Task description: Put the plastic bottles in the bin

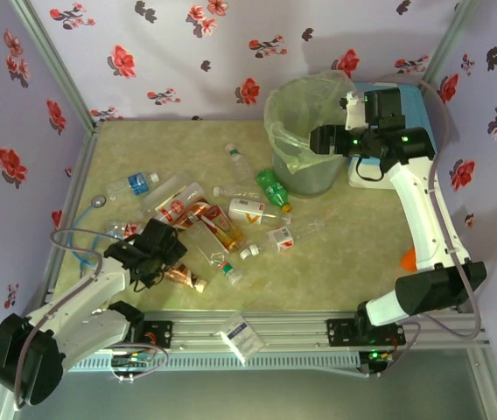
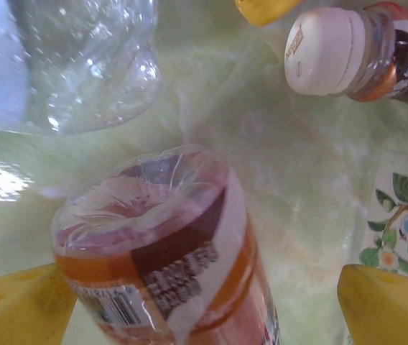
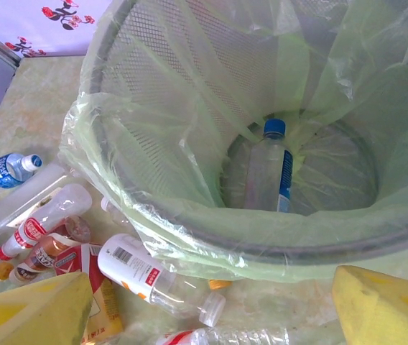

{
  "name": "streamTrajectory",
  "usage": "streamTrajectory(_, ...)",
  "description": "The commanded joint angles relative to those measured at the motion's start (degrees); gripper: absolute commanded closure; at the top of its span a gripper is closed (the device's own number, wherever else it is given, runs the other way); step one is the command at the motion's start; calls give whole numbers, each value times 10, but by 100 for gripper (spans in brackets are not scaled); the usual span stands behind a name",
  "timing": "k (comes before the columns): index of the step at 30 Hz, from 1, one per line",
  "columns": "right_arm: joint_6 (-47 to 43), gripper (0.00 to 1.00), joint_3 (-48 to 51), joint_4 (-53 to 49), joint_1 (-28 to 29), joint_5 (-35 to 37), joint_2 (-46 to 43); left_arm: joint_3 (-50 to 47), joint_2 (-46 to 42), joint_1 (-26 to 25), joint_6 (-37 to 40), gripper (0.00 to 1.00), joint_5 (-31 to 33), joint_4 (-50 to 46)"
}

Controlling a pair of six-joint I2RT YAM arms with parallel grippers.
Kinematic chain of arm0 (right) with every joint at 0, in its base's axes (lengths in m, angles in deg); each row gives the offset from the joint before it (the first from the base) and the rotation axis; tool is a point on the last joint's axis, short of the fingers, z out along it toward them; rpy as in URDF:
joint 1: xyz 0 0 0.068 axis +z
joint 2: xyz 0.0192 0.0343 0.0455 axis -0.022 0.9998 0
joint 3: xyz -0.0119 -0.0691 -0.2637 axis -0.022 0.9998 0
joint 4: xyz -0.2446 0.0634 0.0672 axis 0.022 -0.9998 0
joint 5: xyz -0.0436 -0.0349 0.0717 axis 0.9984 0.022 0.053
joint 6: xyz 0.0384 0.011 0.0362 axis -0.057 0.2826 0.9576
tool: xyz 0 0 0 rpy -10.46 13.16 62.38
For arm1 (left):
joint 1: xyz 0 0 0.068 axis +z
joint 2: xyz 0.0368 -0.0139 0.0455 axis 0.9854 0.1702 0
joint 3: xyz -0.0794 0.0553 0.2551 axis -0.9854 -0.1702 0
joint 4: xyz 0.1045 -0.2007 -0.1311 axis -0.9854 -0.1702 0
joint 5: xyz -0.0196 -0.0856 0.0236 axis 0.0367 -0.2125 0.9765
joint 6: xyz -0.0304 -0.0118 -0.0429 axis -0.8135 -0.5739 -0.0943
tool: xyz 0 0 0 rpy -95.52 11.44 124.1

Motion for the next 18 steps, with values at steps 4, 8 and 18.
streamTrajectory(4, 3, 13, 16, 7, 0, 5, -19, -47, -4, -8, -77, 12, 0, 92)
streamTrajectory(8, 9, 13, 27, 12, 0, 2, -24, -51, 7, -9, -77, 21, 1, 108)
streamTrajectory(18, 13, 14, 28, 21, 0, 2, -32, -14, 12, -10, -55, 36, 7, 90)
